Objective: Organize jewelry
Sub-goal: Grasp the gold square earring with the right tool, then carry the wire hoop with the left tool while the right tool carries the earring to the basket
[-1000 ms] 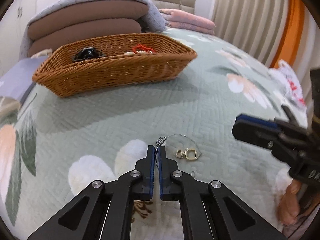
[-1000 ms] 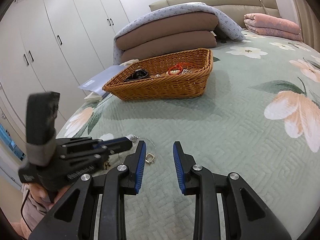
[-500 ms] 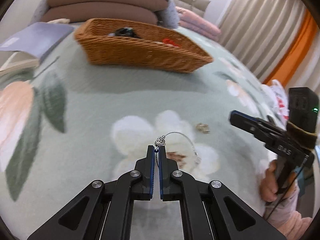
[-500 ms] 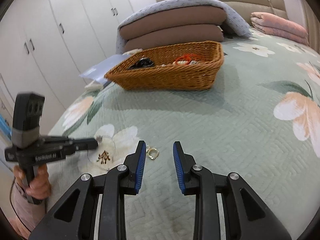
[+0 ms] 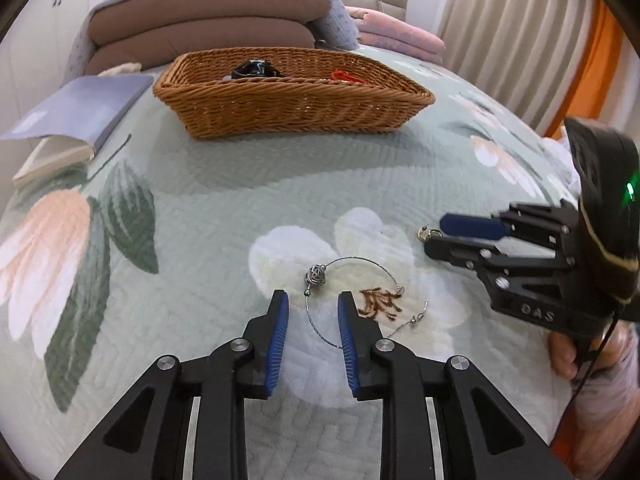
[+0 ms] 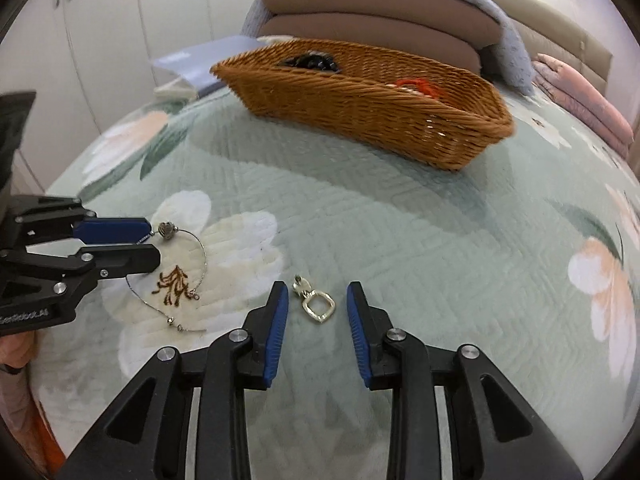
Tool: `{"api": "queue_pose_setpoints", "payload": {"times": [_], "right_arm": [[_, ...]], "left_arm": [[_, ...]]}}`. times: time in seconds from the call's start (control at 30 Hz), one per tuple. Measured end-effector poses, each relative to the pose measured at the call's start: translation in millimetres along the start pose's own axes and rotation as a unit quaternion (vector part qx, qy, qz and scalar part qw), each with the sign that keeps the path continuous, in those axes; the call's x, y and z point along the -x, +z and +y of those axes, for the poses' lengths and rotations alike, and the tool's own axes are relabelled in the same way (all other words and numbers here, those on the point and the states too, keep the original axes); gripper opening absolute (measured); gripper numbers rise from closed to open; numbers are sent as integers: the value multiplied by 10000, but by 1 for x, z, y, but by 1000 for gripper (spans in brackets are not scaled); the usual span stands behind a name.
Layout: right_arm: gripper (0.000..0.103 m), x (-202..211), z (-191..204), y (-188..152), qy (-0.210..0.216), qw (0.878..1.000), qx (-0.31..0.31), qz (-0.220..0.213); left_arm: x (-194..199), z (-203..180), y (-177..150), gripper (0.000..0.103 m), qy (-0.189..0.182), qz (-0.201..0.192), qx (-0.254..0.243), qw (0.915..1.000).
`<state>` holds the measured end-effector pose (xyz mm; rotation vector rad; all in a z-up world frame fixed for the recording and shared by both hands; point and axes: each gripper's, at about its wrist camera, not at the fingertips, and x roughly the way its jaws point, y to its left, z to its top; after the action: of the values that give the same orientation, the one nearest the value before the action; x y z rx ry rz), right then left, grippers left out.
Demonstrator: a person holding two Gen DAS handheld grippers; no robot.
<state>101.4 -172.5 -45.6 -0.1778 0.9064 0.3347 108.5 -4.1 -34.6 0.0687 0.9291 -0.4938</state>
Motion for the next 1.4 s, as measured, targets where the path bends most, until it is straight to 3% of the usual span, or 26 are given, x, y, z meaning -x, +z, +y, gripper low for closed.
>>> {"api": "queue_pose_setpoints", "payload": {"times": [0.17,0.27,0.43,0.53,0.63,0.73,0.9,1.13,1.23,1.4], "right_arm": [[34,-6,13,3,-257,9989,392,-24],[21,-4,16,2,-237,9986,461,-73],[13,-3,22,2,-270,9978,583,-151],[12,3,12,2,-70,9989,361,-283],[12,15,-2,2,202,9984,64,-528],[12,32,-22,2,617,9935,-376,-878],[12,49,-43,-1,1020,9833,-880,-1224],[12,62,-42,14,680,9811,-1012,-1502],[12,76,-40,32,395,9803,-919,-1706],[12,91,-60,78,-88,9737,-1001,-2045]], "left_arm": [[-4,-7,1,26,188,-48,-152,9997],[-6,-8,2,26,229,-68,-143,9996],[-11,-15,6,26,397,-87,-234,9989],[-11,-16,6,25,433,-129,-227,9987],[-11,-13,8,11,499,-189,-142,9985],[-5,-8,11,11,536,-400,33,9978],[18,-1,12,11,87,-932,283,9952],[22,-2,18,11,-36,-1069,378,9935],[32,-8,34,11,205,-1232,406,9913],[75,-22,82,11,314,-1887,253,9812]]}}
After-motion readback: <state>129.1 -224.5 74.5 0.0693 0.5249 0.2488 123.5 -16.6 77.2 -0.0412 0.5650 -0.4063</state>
